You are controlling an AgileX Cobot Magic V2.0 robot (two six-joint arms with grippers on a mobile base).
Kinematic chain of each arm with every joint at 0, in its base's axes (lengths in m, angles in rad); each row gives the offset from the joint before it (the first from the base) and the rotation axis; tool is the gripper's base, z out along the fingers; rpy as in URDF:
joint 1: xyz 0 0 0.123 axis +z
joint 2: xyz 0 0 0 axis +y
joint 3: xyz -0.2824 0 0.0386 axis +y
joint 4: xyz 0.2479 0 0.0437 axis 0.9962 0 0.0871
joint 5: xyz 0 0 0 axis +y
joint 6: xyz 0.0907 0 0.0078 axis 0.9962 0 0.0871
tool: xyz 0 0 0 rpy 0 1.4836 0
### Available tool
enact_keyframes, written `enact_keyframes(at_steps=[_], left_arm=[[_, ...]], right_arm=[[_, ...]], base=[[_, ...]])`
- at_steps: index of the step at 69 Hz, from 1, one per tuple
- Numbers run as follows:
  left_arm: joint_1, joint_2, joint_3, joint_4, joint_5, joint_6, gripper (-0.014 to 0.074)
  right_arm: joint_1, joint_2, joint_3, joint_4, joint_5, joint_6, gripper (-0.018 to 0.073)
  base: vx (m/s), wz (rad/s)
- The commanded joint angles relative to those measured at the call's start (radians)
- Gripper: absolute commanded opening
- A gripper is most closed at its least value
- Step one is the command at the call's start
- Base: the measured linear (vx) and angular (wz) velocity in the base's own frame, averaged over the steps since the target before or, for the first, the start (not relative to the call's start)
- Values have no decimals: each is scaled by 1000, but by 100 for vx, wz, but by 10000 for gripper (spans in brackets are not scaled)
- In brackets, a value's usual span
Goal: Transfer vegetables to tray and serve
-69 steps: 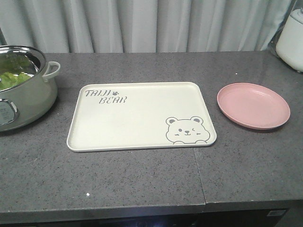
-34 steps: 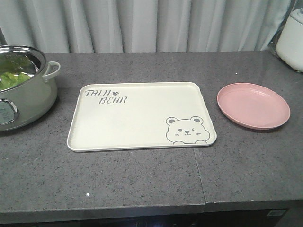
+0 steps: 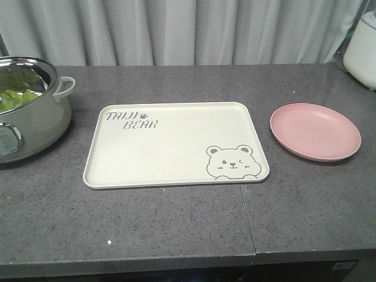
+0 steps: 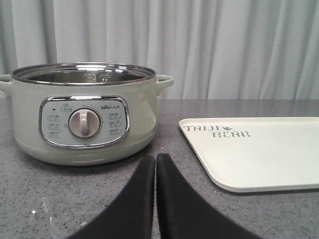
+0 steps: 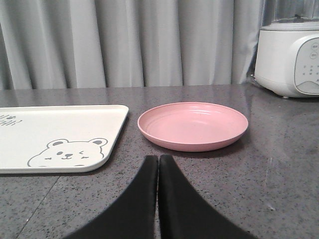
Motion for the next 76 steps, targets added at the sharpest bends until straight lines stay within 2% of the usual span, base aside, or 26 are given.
enact_keyframes(at_steps=[1,76], left_arm=[[3,-14,10,-8,-72,0,-6],[3,-14,10,-8,-72,0,-6]], right_arm=[[-5,-1,6,-9,-80,-2,-7],[-5,-1,6,-9,-80,-2,-7]], base=[[0,0],[0,0]])
